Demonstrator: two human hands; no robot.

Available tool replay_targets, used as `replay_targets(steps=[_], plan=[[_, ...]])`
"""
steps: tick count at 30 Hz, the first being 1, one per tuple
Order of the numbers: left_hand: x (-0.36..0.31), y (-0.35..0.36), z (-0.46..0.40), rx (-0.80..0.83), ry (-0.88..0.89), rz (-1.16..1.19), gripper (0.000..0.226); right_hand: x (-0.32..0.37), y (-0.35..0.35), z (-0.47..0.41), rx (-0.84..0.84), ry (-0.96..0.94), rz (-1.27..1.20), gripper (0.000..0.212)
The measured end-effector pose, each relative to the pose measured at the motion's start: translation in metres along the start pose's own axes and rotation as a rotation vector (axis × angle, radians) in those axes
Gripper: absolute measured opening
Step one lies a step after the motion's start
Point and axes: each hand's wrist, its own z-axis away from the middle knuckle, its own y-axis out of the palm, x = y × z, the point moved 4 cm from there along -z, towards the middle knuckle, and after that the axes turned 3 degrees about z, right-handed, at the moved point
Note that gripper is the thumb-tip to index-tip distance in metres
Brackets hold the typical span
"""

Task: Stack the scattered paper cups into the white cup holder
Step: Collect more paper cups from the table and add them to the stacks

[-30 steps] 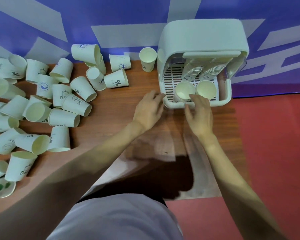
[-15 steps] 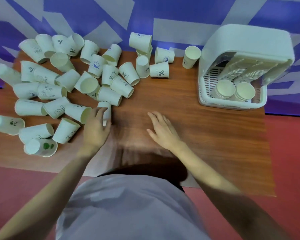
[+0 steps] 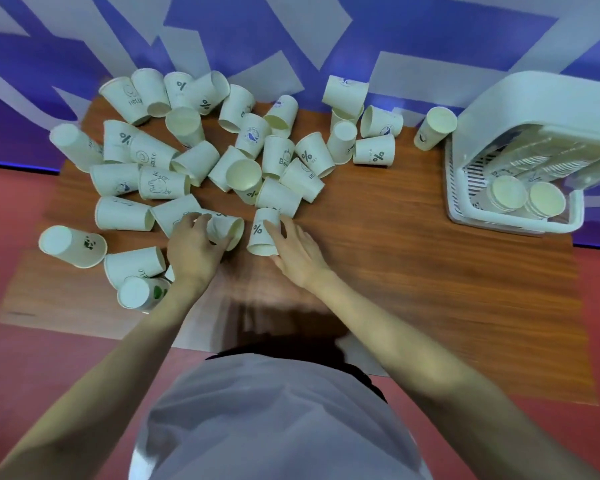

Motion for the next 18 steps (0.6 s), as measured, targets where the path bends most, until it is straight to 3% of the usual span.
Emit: replay_targets(steps=[5, 11, 18], plan=[[0.006, 0.008, -0.017, 0.085, -0.063, -0.027, 0.035, 0.014, 0.0, -0.013, -0.029, 0.046, 0.081, 0.041], [0.001, 0.013, -0.019, 0.09, 0.01, -0.044, 0.048, 0.014, -0.002, -0.009, -0.091, 0.042, 0.083, 0.037], [-0.011, 0.019, -0.025, 0.137, 0.12, -0.11, 0.026, -0.009, -0.015, 0.01, -0.402, 0.112, 0.017, 0.017]])
